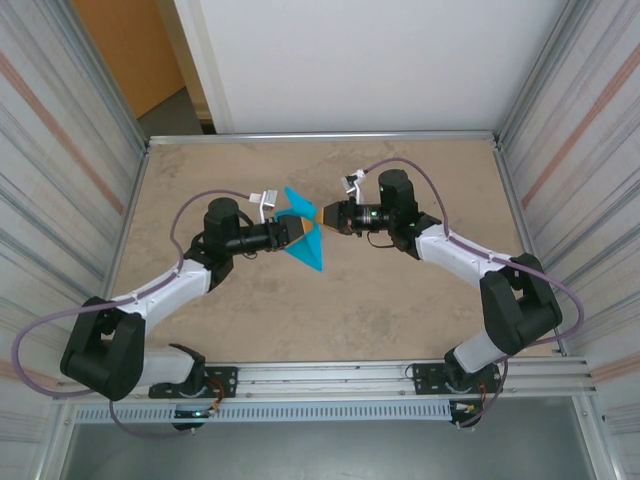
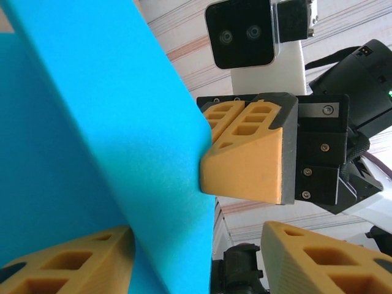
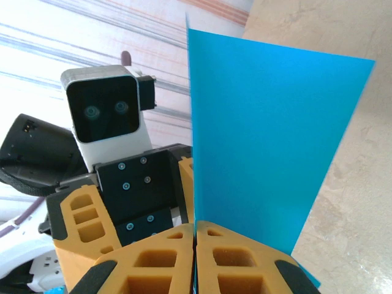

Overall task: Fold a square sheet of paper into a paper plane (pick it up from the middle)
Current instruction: Turn over the paper at the center of the table.

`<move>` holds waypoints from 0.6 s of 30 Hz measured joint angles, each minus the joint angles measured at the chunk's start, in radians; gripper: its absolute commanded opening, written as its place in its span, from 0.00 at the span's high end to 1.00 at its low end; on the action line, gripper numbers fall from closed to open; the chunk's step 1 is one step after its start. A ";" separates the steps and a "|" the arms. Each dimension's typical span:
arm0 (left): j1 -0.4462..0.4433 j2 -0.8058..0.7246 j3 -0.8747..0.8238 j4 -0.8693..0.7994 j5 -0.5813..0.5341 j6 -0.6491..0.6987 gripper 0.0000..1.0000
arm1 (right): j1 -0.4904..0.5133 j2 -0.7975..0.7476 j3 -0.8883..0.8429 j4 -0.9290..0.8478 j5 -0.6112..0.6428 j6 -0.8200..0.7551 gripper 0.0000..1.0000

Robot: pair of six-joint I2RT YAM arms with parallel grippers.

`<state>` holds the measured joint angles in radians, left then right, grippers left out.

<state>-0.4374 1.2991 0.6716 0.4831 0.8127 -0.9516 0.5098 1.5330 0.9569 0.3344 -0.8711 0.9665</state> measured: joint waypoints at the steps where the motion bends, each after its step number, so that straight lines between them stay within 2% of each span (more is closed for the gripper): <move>1: -0.001 0.005 0.000 0.011 0.003 -0.006 0.50 | 0.000 0.000 0.000 0.006 -0.002 0.006 0.90; 10: -0.002 0.013 0.000 0.055 0.007 -0.019 0.75 | -0.013 -0.001 -0.011 0.044 -0.019 0.055 0.83; 18: -0.002 0.013 0.000 0.068 0.006 -0.008 0.88 | -0.020 -0.003 -0.013 0.048 -0.019 0.074 0.81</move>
<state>-0.4389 1.3121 0.6712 0.5510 0.8188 -0.9592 0.4896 1.5295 0.9440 0.3824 -0.8906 1.0405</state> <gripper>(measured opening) 0.138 0.193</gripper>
